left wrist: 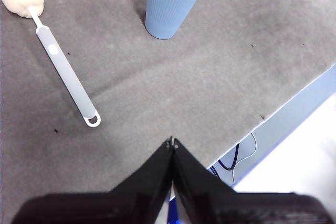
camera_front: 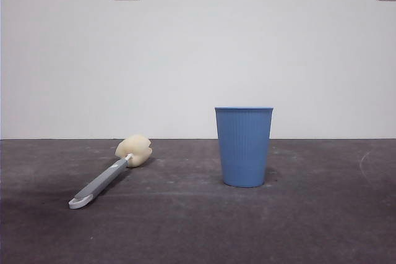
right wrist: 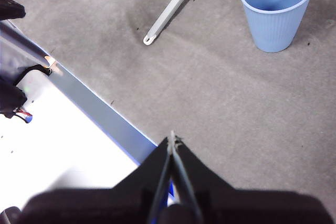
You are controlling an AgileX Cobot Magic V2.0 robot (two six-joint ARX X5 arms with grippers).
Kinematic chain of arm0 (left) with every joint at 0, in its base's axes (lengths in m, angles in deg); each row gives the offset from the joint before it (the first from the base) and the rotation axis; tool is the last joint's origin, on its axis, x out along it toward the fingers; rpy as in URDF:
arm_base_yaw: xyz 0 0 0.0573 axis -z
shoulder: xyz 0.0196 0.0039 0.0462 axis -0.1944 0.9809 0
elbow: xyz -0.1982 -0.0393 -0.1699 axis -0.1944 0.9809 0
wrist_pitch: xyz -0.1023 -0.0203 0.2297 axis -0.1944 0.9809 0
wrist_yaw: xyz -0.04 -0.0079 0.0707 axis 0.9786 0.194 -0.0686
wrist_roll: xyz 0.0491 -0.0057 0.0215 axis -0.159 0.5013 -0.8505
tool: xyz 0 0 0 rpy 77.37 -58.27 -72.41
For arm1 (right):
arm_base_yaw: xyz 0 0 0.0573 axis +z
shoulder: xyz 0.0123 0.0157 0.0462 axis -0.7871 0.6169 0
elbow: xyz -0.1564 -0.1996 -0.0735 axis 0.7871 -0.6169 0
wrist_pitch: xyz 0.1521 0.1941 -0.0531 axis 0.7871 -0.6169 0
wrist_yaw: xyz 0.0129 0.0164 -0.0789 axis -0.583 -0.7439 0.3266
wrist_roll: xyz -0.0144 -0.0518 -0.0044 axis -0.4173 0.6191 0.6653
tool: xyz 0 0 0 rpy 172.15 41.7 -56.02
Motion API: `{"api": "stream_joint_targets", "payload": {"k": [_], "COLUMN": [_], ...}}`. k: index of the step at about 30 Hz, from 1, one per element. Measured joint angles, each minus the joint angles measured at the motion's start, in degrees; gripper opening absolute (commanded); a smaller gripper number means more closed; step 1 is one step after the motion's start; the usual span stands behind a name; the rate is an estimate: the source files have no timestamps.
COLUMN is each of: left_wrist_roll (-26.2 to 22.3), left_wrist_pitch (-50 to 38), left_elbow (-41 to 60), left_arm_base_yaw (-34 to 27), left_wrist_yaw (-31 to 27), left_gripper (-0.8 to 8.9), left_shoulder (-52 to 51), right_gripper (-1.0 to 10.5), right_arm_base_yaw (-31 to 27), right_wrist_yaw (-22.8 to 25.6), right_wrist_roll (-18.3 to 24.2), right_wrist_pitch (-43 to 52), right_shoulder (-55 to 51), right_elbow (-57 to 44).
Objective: Pick up the cup brush,pick up the cup,insert the brush into the cup,clean the cup,put the cup brush back,put the cup back to the fixed position on the table
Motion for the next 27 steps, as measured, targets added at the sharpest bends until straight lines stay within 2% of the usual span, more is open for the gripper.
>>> {"api": "stream_joint_targets", "payload": {"k": [3, 6, 10, 14, 18, 22, 27], "left_wrist_roll": [-2.51, -9.44, -21.49, -28.35, -30.60, -30.91, -28.20], "left_wrist_pitch": [-1.75, -10.01, -25.55, -39.32, -46.42, -46.36, -46.21], "left_elbow": [0.02, 0.04, 0.59, 5.14, 12.33, 22.10, 33.05], "left_arm_base_yaw": [-0.09, -2.58, -11.08, -21.64, -29.81, -34.49, -37.73], "left_wrist_yaw": [-3.08, -6.93, -2.27, 3.13, 4.02, 4.09, 4.09], "left_gripper": [-0.04, -0.04, -0.04, -0.04, -0.04, -0.04, -0.04], "left_shoulder": [-0.11, -0.96, -3.34, -7.45, -12.63, -18.73, -25.38], "right_gripper": [0.0, 0.0, 0.0, 0.0, 0.0, 0.0, 0.0], "right_arm_base_yaw": [0.00, 0.00, 0.00, 0.00, 0.00, 0.00, 0.00], "right_wrist_yaw": [0.02, 0.00, 0.02, 0.02, 0.02, 0.02, 0.02], "right_wrist_roll": [0.00, 0.00, 0.00, 0.00, 0.00, 0.00, 0.02], "right_wrist_pitch": [0.00, 0.00, -0.02, -0.02, -0.02, -0.04, -0.02], "right_shoulder": [0.00, 0.00, 0.00, 0.00, 0.00, 0.00, 0.00], "right_elbow": [0.00, 0.00, 0.00, 0.00, 0.00, 0.00, 0.00]}}
